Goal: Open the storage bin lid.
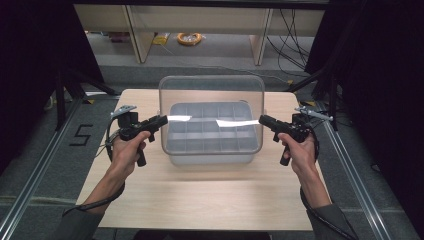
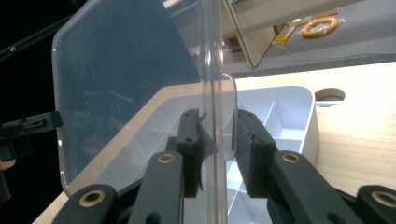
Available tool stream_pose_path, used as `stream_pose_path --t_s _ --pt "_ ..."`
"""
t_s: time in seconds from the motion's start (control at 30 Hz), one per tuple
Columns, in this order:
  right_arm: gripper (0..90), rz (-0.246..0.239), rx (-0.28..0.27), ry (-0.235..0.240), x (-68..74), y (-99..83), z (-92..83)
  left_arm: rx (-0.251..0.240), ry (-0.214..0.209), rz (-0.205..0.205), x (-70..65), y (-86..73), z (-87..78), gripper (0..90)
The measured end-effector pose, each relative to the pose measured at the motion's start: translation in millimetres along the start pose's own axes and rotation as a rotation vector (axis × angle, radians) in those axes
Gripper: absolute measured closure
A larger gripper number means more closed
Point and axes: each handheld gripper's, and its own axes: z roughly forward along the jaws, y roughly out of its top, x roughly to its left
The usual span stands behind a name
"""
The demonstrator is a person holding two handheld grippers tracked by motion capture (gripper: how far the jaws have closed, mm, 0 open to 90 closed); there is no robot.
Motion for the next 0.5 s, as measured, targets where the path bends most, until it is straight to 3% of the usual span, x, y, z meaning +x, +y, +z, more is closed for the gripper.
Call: stream_pose_path --t_s 0.03,0.07,0.1,0.13,0.2,0.27,0.33,0.37,0.43,0.5 --pt "73.2 -0.022 -0.004 -0.003 0.2 -0.7 -1.1 -0.001 0.001 0.005 -0.4 -1.9 -1.8 65.1" --pt "73.2 0.002 0.002 -0.001 3.3 -2.0 -2.7 -0.002 0.0 0.008 -0.4 -3.8 -3.1 65.1" --pt "73.2 -0.034 -0.008 0.002 1.7 -2.8 -3.0 -0.006 0.001 0.006 -0.7 -5.6 -4.1 65.1" --pt "73.2 -0.016 -0.001 0.0 4.5 -4.1 -4.2 -0.008 0.002 0.008 -0.8 -7.4 -5.1 65.1" --pt "73.2 -0.051 -0.009 -0.004 3.7 -6.0 -4.8 -0.009 0.0 0.007 -0.6 -11.2 -6.9 65.0" --pt "73.2 -0.027 -0.001 -0.003 6.5 -8.3 -6.5 -0.008 -0.002 0.004 -0.5 -14.6 -8.9 65.0" --pt "73.2 -0.039 -0.007 0.004 6.2 -10.0 -7.2 -0.007 -0.005 0.003 -0.7 -17.2 -10.7 65.1" --pt "73.2 -0.021 0.0 0.002 7.6 -11.3 -8.4 -0.007 -0.007 0.003 -1.1 -18.3 -11.5 65.2" --pt "73.1 -0.05 -0.009 0.0 5.6 -13.2 -8.7 -0.011 -0.007 0.006 -1.9 -20.2 -12.9 65.2" --pt "73.0 -0.029 -0.005 0.004 6.8 -15.6 -10.4 -0.011 -0.009 0.007 -2.8 -22.2 -14.5 65.3"
